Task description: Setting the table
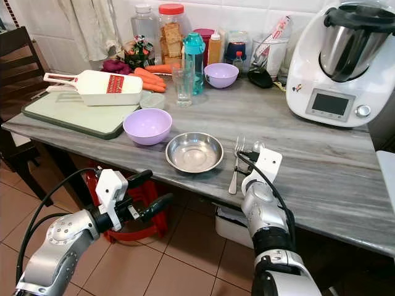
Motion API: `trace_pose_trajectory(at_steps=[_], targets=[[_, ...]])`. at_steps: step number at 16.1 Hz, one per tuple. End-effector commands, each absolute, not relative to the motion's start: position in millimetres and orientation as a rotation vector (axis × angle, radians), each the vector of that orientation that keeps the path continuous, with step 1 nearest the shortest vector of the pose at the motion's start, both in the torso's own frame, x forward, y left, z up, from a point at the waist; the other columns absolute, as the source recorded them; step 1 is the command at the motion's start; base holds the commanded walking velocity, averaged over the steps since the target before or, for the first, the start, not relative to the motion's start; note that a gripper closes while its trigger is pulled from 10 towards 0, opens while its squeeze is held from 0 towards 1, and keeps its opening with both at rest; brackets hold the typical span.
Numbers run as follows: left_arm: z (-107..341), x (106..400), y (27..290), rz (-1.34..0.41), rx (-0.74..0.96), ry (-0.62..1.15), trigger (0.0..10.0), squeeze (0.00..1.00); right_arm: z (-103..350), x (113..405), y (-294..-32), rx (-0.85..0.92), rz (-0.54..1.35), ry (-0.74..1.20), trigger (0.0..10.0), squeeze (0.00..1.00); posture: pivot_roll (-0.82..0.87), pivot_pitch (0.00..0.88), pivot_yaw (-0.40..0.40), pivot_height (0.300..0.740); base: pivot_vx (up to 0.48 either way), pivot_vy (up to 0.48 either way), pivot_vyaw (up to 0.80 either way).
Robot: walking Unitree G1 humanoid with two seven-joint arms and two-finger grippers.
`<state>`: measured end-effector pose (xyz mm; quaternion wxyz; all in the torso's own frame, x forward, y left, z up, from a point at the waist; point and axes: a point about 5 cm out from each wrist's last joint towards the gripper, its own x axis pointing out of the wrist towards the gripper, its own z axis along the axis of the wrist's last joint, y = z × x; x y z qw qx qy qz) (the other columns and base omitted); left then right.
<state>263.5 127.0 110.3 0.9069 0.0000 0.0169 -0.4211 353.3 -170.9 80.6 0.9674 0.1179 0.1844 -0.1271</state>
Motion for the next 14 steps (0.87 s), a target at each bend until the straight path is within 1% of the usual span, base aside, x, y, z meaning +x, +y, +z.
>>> trace_pose_trajectory(at_steps=[1, 6, 11, 14], targets=[[108.2, 263.1, 126.9, -0.874, 0.012, 0.041, 10.0, 0.00, 84.5, 357.5, -170.0, 0.235, -0.247, 0.364, 10.0, 0.00, -0.02, 0.000, -0.009, 0.740, 0.000, 0.000, 0.00], [106.9, 262.2, 125.5, -0.879, 0.007, 0.039, 10.0, 0.00, 81.6, 358.1, -171.0, 0.227, -0.246, 0.370, 10.0, 0.00, -0.02, 0.000, -0.008, 0.740, 0.000, 0.000, 0.00], [107.9, 257.7, 120.1, -0.942, -0.044, 0.039, 10.0, 0.00, 81.2, 359.1, -173.9, 0.223, -0.247, 0.370, 10.0, 0.00, -0.02, 0.000, -0.008, 0.740, 0.000, 0.000, 0.00], [105.6, 255.1, 118.7, -0.980, -0.040, 0.058, 10.0, 0.00, 80.4, 359.6, -174.1, 0.221, -0.244, 0.369, 10.0, 0.00, -0.02, 0.000, -0.004, 0.740, 0.000, 0.000, 0.00]])
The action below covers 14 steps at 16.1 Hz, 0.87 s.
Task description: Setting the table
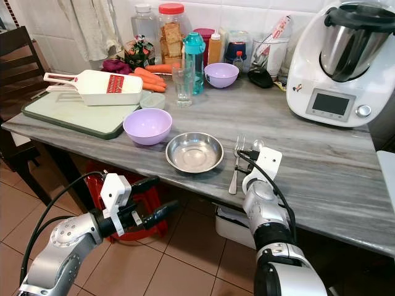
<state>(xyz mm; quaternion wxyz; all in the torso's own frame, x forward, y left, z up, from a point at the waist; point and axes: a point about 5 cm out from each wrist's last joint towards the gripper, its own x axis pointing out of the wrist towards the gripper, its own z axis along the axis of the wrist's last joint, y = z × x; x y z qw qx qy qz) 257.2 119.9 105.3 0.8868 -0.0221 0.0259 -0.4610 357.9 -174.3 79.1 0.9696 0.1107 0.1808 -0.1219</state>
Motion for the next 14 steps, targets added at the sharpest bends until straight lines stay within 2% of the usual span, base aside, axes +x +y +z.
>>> trace_pose_trajectory(at_steps=[1, 4, 5, 6, 14], targets=[[103, 254, 119, -0.989, -0.041, 0.074, 10.0, 0.00, 79, 359, -174, 0.220, -0.243, 0.371, 10.0, 0.00, -0.02, 0.000, -0.004, 0.740, 0.000, 0.000, 0.00], [102, 254, 120, -0.999, -0.040, 0.085, 10.0, 0.00, 79, 359, -173, 0.222, -0.238, 0.373, 10.0, 0.00, -0.02, 0.000, -0.004, 0.740, 0.000, 0.000, 0.00], [102, 254, 120, -0.999, -0.040, 0.085, 10.0, 0.00, 78, 359, -173, 0.222, -0.237, 0.373, 10.0, 0.20, -0.02, 0.000, -0.004, 0.740, 0.000, 0.000, 0.00], [102, 254, 120, -0.999, -0.038, 0.086, 10.0, 0.00, 78, 360, -173, 0.224, -0.230, 0.371, 10.0, 1.00, -0.02, 0.000, -0.004, 0.740, 0.000, 0.000, 0.00], [104, 254, 119, -1.004, -0.030, 0.086, 10.0, 0.00, 89, 365, -170, 0.239, -0.206, 0.310, 10.0, 1.00, -0.01, 0.000, -0.003, 0.740, 0.000, 0.000, 0.00]])
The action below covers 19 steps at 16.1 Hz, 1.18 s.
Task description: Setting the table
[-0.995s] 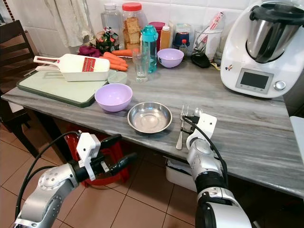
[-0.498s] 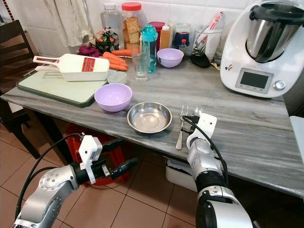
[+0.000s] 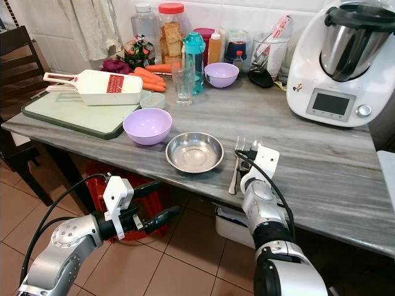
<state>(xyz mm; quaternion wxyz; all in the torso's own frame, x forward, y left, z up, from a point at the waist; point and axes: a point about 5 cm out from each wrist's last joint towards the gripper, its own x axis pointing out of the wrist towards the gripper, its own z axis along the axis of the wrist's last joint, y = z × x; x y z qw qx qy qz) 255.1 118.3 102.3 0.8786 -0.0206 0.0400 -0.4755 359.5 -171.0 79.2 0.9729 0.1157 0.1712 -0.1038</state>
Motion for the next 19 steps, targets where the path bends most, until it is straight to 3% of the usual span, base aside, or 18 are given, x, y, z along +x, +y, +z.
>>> trace_pose_trajectory(at_steps=[1, 7, 11, 15, 19], targets=[[104, 254, 120, -1.005, -0.029, 0.086, 10.0, 0.00, 93, 366, -170, 0.240, -0.205, 0.295, 10.0, 1.00, -0.01, 0.000, -0.003, 0.740, 0.000, 0.000, 0.00], [104, 256, 120, -0.999, -0.033, 0.082, 10.0, 0.00, 120, 368, -169, 0.281, -0.193, 0.118, 10.0, 1.00, -0.01, 0.000, -0.001, 0.740, 0.000, 0.000, 0.00], [110, 260, 122, -0.906, -0.065, 0.038, 10.0, 0.00, 134, 353, -170, 0.233, -0.162, -0.024, 10.0, 1.00, -0.01, 0.000, -0.003, 0.740, 0.000, 0.000, 0.00], [123, 279, 134, -0.556, -0.108, -0.064, 10.0, 0.00, 134, 306, -195, 0.084, -0.184, -0.101, 10.0, 1.00, -0.03, 0.000, 0.002, 0.740, 0.000, 0.000, 0.00], [111, 281, 142, -0.359, 0.038, -0.012, 10.0, 0.00, 129, 278, -212, 0.038, -0.233, -0.073, 10.0, 1.00, -0.05, 0.000, 0.009, 0.740, 0.000, 0.000, 0.00]])
